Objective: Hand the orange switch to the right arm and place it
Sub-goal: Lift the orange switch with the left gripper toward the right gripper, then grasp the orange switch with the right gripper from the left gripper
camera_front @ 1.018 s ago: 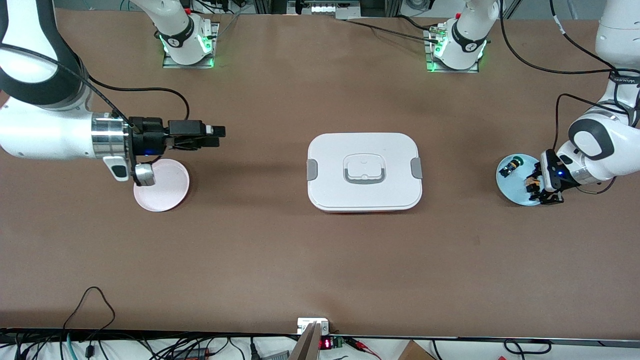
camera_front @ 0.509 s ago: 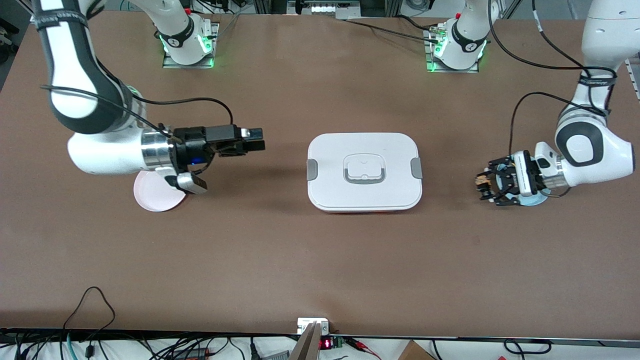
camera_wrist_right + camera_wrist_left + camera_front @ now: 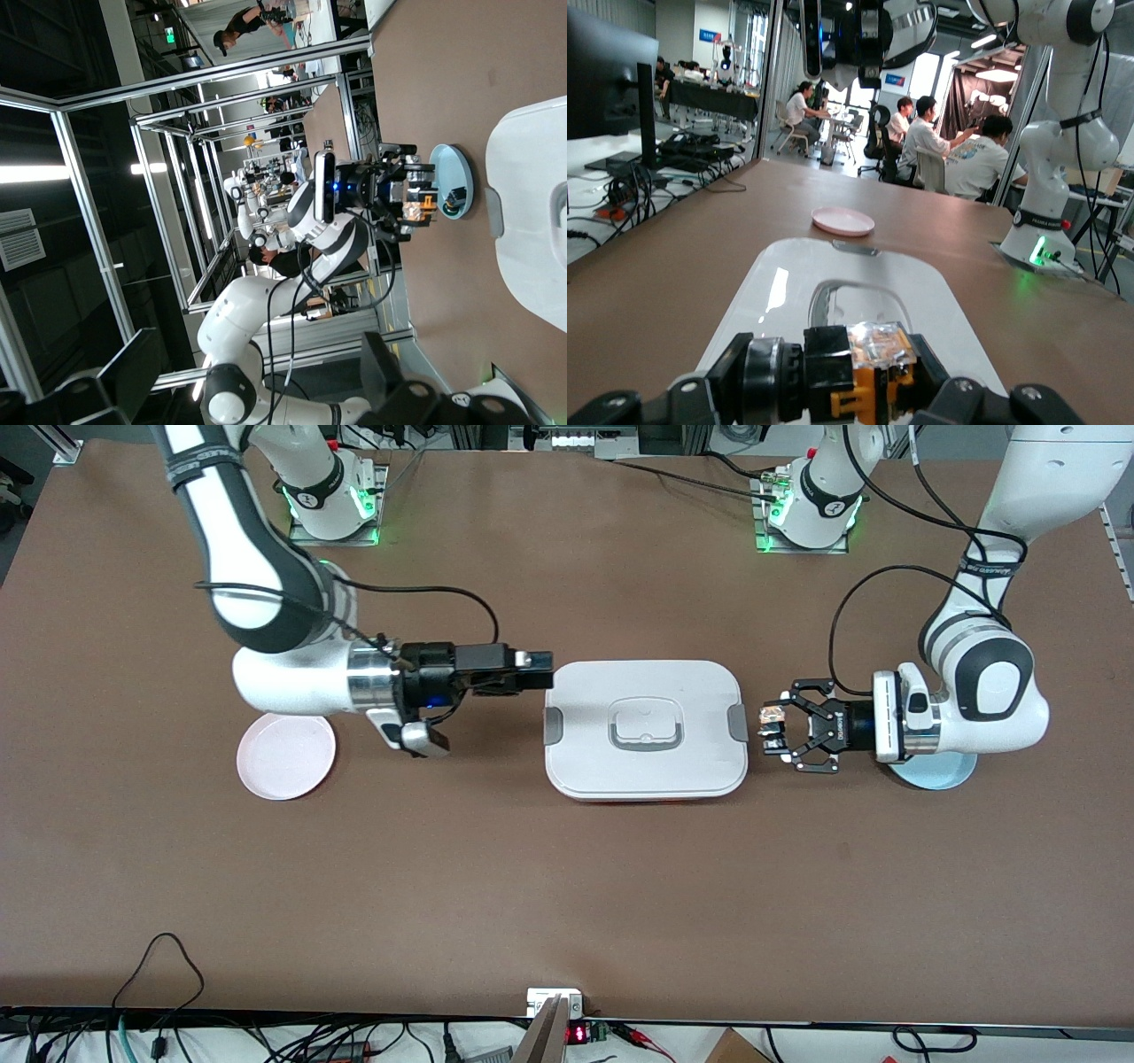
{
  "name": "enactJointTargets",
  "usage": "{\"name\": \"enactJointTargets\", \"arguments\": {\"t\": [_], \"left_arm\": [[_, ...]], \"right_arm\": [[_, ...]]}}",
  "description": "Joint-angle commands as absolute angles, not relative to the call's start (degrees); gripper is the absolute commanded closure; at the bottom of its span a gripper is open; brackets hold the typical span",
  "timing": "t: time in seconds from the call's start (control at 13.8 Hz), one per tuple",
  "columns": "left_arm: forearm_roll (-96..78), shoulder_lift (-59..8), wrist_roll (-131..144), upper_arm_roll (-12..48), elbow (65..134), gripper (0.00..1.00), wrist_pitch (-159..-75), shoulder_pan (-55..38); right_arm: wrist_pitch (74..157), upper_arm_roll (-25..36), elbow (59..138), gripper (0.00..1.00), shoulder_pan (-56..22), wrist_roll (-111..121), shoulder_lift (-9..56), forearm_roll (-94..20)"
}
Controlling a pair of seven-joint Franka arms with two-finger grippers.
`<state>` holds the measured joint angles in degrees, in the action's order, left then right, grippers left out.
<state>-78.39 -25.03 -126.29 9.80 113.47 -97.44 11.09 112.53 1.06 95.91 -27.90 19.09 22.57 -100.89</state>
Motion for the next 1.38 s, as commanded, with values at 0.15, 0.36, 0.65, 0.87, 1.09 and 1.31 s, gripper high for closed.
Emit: {"name": "enactJointTargets", "arguments": {"t": [0.15,0.36,0.65,0.87,1.09,1.31], "left_arm": [[-95.49,-24.35,-119.12,19.42,110.93,1.0,-98.17,8.1],[-98.61,-24.17,-109.01,22.48,106.54,1.0,-102.46,5.1],[-99.23,-24.08,-101.79,26.98,102.48,1.0,-110.38,4.22],[-99.14,-24.08,-99.68,27.07,102.39,1.0,-112.49,3.08],[-99.05,-24.43,-98.88,28.21,100.99,1.0,-116.0,2.64],[-98.53,-24.35,-98.88,28.65,100.37,1.0,-118.47,1.58]], "right_arm": [[115.66,1.58,90.62,0.0,-30.15,19.95,26.28,-103.18],[115.66,1.58,90.62,0.0,-30.85,21.26,27.33,-106.08],[115.58,1.58,90.62,0.0,-31.03,22.23,27.86,-106.08],[115.49,1.58,90.62,0.0,-31.03,22.24,27.86,-106.26],[114.96,1.58,90.7,0.01,-30.85,20.75,27.95,-106.52],[114.87,1.58,90.62,0.01,-30.85,14.35,28.74,-106.35]]}}
